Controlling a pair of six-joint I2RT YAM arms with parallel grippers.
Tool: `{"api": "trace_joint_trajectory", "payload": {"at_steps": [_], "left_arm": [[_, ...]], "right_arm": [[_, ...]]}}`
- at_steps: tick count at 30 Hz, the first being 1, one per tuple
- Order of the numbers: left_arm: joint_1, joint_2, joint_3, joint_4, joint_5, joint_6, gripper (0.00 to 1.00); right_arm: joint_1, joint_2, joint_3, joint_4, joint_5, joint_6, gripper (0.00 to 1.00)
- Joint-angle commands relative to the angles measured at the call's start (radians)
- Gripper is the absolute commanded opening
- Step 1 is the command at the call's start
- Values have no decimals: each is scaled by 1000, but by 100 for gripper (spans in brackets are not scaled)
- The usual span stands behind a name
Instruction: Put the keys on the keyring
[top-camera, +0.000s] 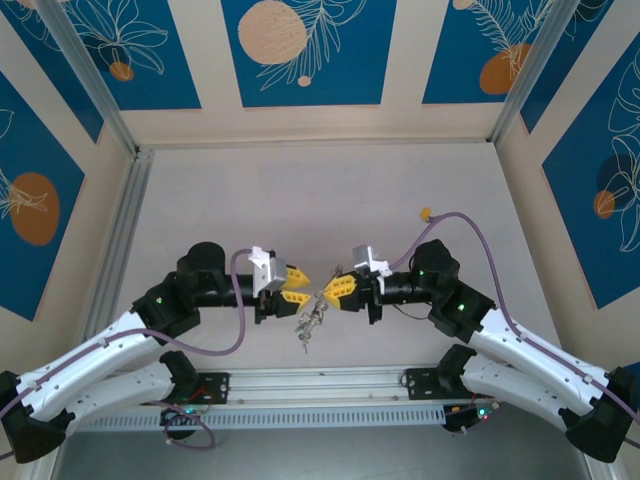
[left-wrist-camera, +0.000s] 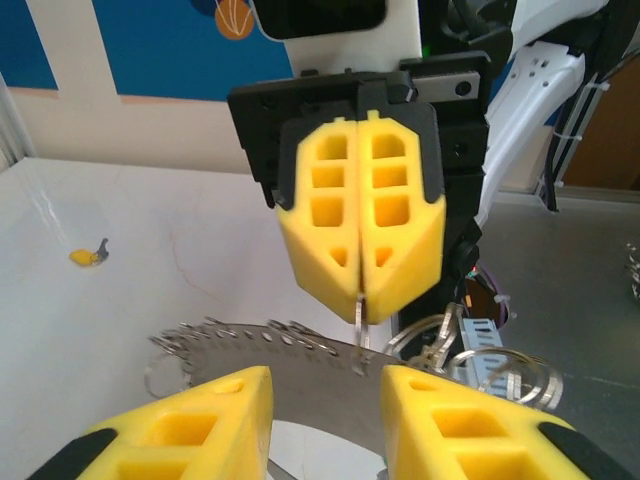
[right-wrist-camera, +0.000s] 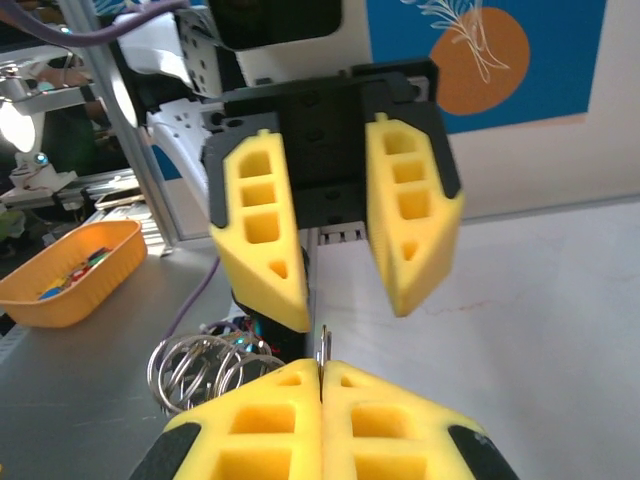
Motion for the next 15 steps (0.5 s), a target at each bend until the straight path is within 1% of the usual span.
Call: {"api": "trace_joint_trajectory", "payload": {"at_steps": [1, 7, 15], "left_arm": [[-6, -1, -5, 67, 28, -22, 33], [-5, 10, 7, 71, 67, -29, 32], [-6, 30, 16, 71, 121, -41, 30]], "right_arm": [[15, -10, 1, 72, -56, -18, 0], [33, -8, 4, 77, -45, -36, 0], [34, -8, 3, 96, -6, -38, 0]]}}
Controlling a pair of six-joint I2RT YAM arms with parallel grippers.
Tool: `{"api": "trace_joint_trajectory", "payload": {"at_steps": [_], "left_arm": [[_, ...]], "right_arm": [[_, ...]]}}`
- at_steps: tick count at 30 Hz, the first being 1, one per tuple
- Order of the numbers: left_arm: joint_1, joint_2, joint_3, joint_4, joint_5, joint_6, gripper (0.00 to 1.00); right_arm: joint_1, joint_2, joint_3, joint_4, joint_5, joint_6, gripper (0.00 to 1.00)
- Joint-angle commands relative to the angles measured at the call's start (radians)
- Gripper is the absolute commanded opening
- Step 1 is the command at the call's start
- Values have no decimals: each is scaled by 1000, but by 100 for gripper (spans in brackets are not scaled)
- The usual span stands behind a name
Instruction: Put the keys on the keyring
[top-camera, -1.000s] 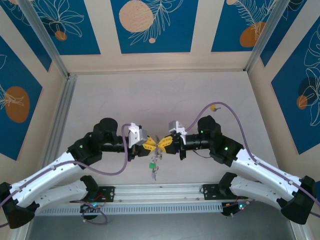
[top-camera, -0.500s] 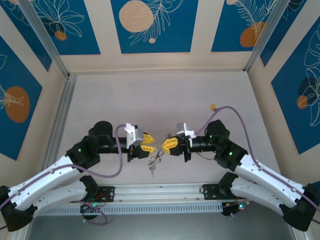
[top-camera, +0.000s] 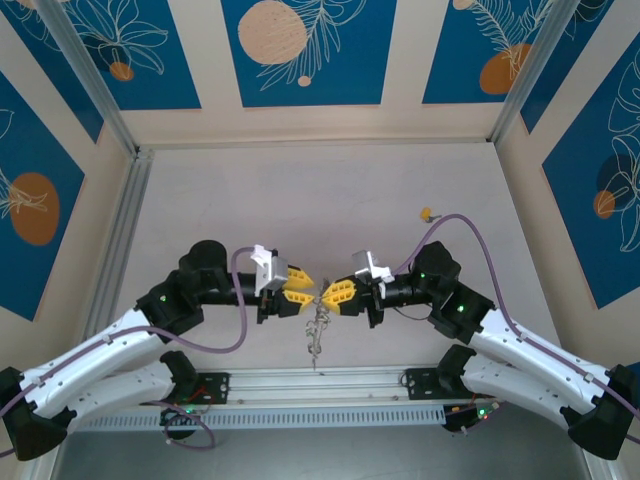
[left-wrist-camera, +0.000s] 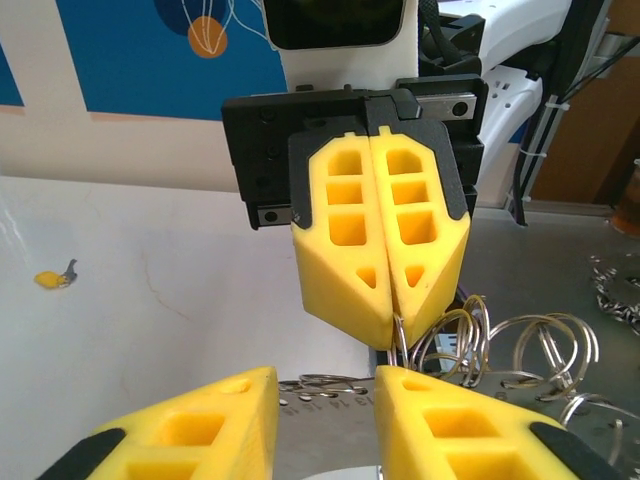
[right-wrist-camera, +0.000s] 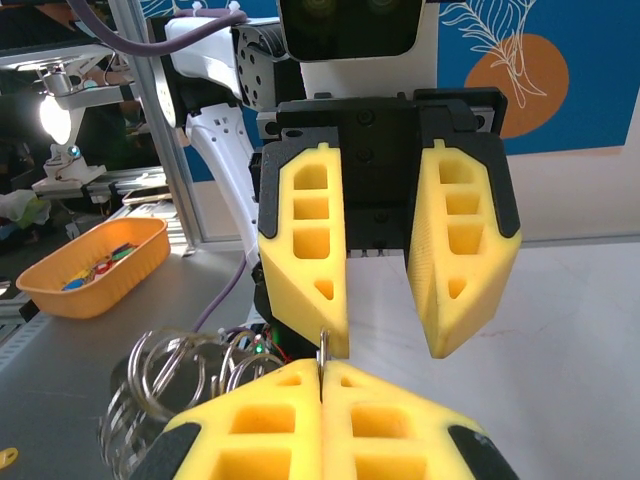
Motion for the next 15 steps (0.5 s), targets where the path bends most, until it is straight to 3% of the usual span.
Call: {"api": "trace_joint_trajectory", "payload": {"at_steps": [1, 15], "left_arm": [[-6, 3, 15, 22, 55, -11, 30], [-5, -49, -2, -5, 9, -6, 30]], "right_arm": [[6, -6, 4, 61, 29, -22, 0], [0, -16, 5, 48, 61, -25, 0]]}}
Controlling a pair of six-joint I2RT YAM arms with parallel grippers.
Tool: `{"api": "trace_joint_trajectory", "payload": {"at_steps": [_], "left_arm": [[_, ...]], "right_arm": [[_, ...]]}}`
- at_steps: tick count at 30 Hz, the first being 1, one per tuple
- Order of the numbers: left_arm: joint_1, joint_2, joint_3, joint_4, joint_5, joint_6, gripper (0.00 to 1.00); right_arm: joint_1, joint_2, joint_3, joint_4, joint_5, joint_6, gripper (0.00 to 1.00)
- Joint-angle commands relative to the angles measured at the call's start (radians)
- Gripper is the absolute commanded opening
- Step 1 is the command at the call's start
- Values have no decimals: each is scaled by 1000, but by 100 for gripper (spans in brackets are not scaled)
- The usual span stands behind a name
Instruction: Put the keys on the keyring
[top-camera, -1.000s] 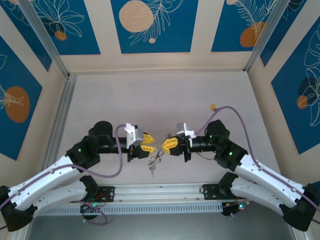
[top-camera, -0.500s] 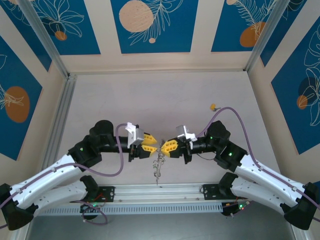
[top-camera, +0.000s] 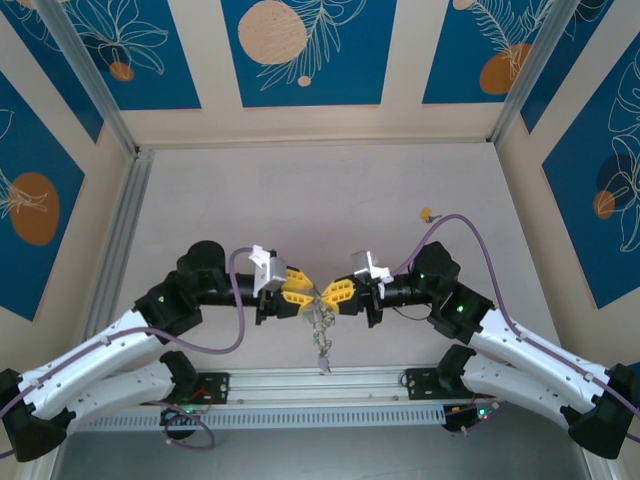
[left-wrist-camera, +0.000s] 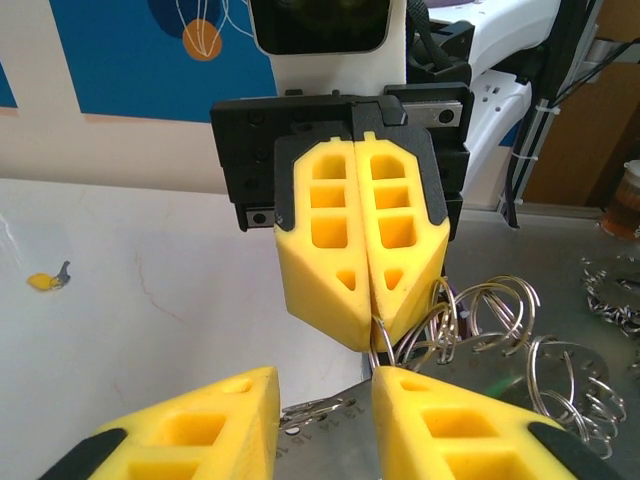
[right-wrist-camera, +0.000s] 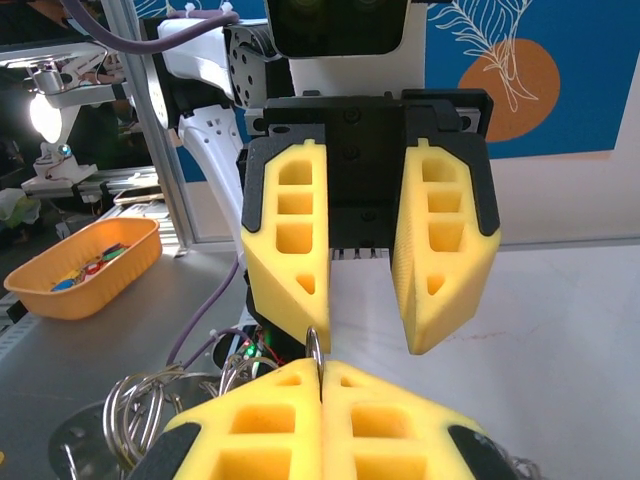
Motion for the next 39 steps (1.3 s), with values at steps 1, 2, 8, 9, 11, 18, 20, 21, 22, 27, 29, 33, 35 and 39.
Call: {"api": "trace_joint_trajectory", "payload": {"at_steps": [1, 2, 8, 9, 11, 18, 20, 21, 22, 27, 29, 33, 35, 39], "left_arm": [[-5, -35, -7, 2, -3, 0, 30], [-7, -40, -10, 7, -9, -2, 30], [-5, -35, -7, 24, 19, -23, 26], [-5, -32, -5, 26, 27, -28, 26], [-6, -26, -5, 30, 30, -31, 26], [-5, -3, -3, 56, 46, -20, 26], [-6, 11, 2, 58, 60, -17, 26], [-5, 16, 3, 57, 65, -16, 26], [-5, 20, 4, 58, 68, -15, 26], [-5, 11, -3, 79, 96, -25, 26], [-5, 10, -1, 71, 95, -25, 25], [-6, 38, 5, 68, 104, -21, 23], [-5, 55, 5, 69, 105, -18, 23], [-6, 64, -3, 82, 97, -15, 21]], "right_arm": [[-1, -24, 3, 43, 44, -14, 0], [-2, -30, 3, 41, 45, -14, 0], [-2, -47, 0, 33, 62, -12, 0], [-1, -47, 1, 36, 61, -10, 0], [1, -44, 1, 44, 51, -7, 0], [4, -28, 11, 42, 32, -12, 0], [5, -23, 12, 43, 32, -11, 0], [5, -21, 13, 47, 30, -13, 0], [4, -18, 13, 49, 27, -13, 0], [5, -7, 12, 57, 28, -13, 0], [5, -6, 14, 63, 21, -11, 0], [7, 3, 19, 71, 11, -13, 0], [8, 5, 22, 74, 9, -14, 0], [8, 6, 29, 82, -2, -14, 0]]}}
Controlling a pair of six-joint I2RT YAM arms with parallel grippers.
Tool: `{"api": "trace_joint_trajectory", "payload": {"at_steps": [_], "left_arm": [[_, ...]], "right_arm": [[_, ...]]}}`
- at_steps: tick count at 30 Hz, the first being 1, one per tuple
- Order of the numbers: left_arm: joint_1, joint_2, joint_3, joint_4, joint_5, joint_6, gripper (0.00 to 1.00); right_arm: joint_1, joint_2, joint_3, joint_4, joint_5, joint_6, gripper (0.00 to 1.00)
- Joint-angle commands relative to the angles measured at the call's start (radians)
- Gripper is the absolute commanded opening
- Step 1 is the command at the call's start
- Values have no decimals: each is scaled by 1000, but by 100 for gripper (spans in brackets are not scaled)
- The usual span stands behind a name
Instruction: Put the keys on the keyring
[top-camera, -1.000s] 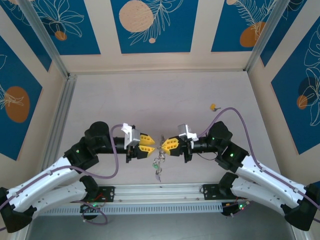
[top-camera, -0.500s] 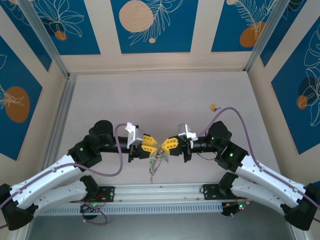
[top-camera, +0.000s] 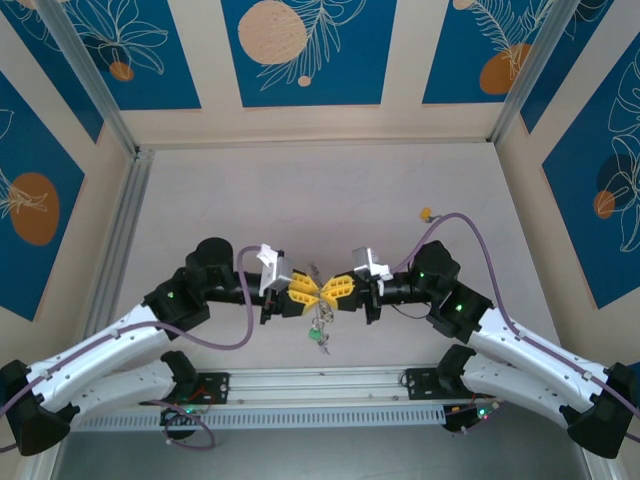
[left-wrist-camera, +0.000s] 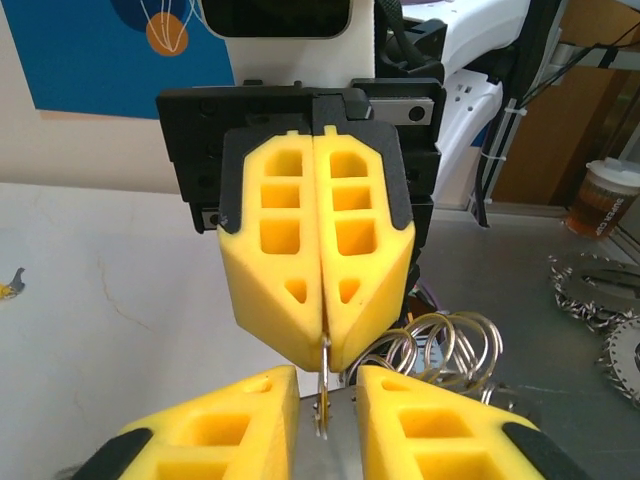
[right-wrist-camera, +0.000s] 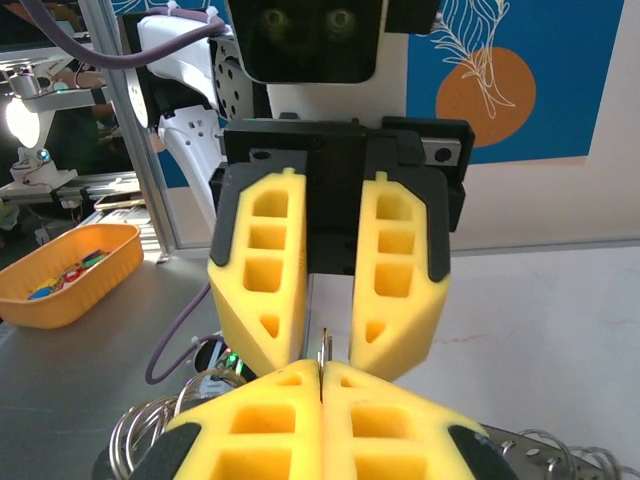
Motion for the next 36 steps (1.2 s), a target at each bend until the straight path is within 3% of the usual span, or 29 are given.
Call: {"api": "trace_joint_trajectory", "payload": {"at_steps": [1, 6, 14, 19, 22, 25, 30, 34, 36], "left_arm": [[-5, 0, -2, 30, 22, 1, 19], [-5, -10, -5, 25, 3, 8, 0], [-6, -13, 6, -25, -126, 73, 0], [-2, 26, 35, -40, -137, 126, 0], [15, 41, 44, -41, -139, 148, 0], [62, 62, 38, 19, -111, 142, 0], [151, 179, 49, 244, 12, 102, 0], [192, 282, 93, 298, 121, 103, 0], [202, 305, 97, 303, 145, 114, 0]], "right_arm": [[8, -3, 31, 60, -28, -15, 0], [8, 1, 35, 62, -28, -23, 0], [1, 23, 65, 24, 15, -51, 0], [-84, 40, 89, -29, 45, 17, 54], [-146, 23, 87, -53, 46, 51, 69], [-243, 8, 89, -91, 31, 92, 77], [-500, 77, 138, -162, 44, 170, 80], [-692, 259, 267, -367, 224, 215, 79], [-794, 340, 273, -370, 260, 264, 79]]}}
